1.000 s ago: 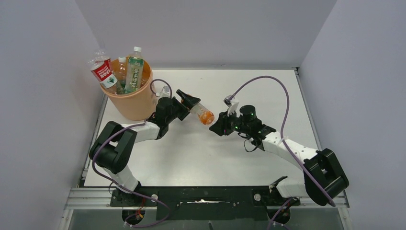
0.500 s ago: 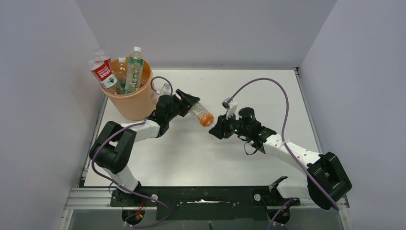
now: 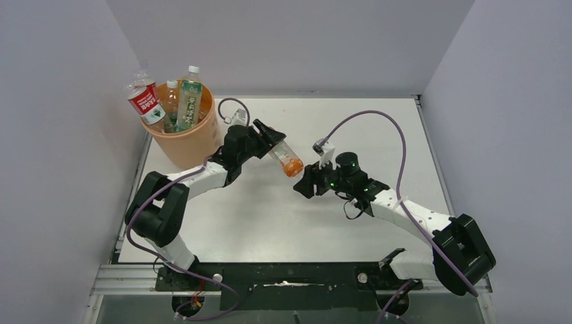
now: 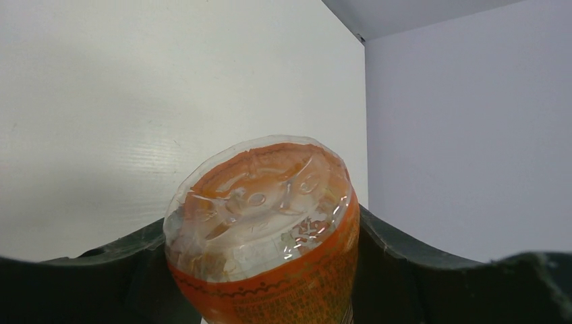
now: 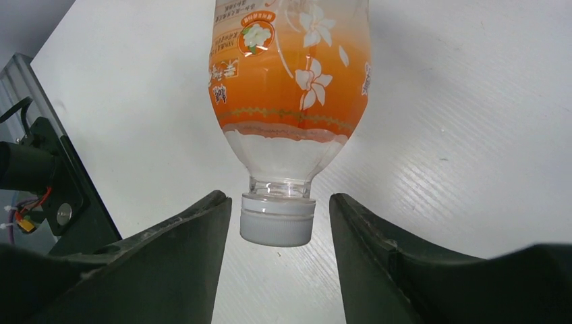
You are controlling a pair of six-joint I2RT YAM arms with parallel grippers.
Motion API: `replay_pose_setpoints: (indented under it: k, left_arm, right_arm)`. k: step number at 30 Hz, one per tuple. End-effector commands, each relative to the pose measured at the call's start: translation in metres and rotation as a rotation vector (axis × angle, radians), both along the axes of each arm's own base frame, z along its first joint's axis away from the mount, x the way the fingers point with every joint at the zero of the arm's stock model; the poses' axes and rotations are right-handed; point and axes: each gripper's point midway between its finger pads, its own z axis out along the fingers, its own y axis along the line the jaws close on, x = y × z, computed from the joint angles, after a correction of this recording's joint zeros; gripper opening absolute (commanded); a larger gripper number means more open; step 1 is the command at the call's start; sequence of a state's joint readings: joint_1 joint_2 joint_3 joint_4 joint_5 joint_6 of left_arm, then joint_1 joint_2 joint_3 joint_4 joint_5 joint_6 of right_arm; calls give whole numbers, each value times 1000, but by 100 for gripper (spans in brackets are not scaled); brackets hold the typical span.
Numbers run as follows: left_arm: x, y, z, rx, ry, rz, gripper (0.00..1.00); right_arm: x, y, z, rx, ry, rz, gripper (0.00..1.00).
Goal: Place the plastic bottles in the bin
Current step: Pick up the plastic bottle at the center of the board.
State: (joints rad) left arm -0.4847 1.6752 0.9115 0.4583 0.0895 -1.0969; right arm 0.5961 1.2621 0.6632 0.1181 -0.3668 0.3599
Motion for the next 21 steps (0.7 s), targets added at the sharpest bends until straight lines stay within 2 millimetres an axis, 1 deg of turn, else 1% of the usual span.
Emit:
replay_pose_setpoints:
  k: [1, 2, 5, 7, 8, 10, 15, 16, 17, 21]
  left_arm:
    - [8, -9, 64, 13, -147, -24, 44]
    - [9, -10, 67, 27, -153, -28, 44]
    - [9, -13, 80, 72, -177, -37, 44]
    - [9, -14, 88, 106, -188, -41, 44]
    - [9, -14, 93, 120, -196, -44, 44]
    - [10, -13, 100, 145, -210, -44, 44]
    - [9, -10, 117, 193, -237, -51, 44]
    - [9, -9, 124, 203, -250, -51, 44]
    - [7, -7, 128, 217, -256, -55, 44]
    - [3, 0, 146, 257, -283, -53, 44]
  right_arm:
    - [12, 3, 30, 33, -86, -17, 59]
    - [12, 3, 31, 33, -86, -20, 61]
    - [12, 3, 33, 31, -82, -20, 61]
    - [12, 3, 36, 32, -83, -18, 65]
    - [12, 3, 38, 33, -85, -19, 67]
    - [12, 3, 43, 37, -90, -21, 81]
    - [13, 3, 57, 33, -90, -25, 91]
    - [13, 2, 60, 27, -88, -28, 94]
    - [13, 1, 62, 24, -87, -31, 99]
    - [14, -4, 76, 17, -99, -51, 98]
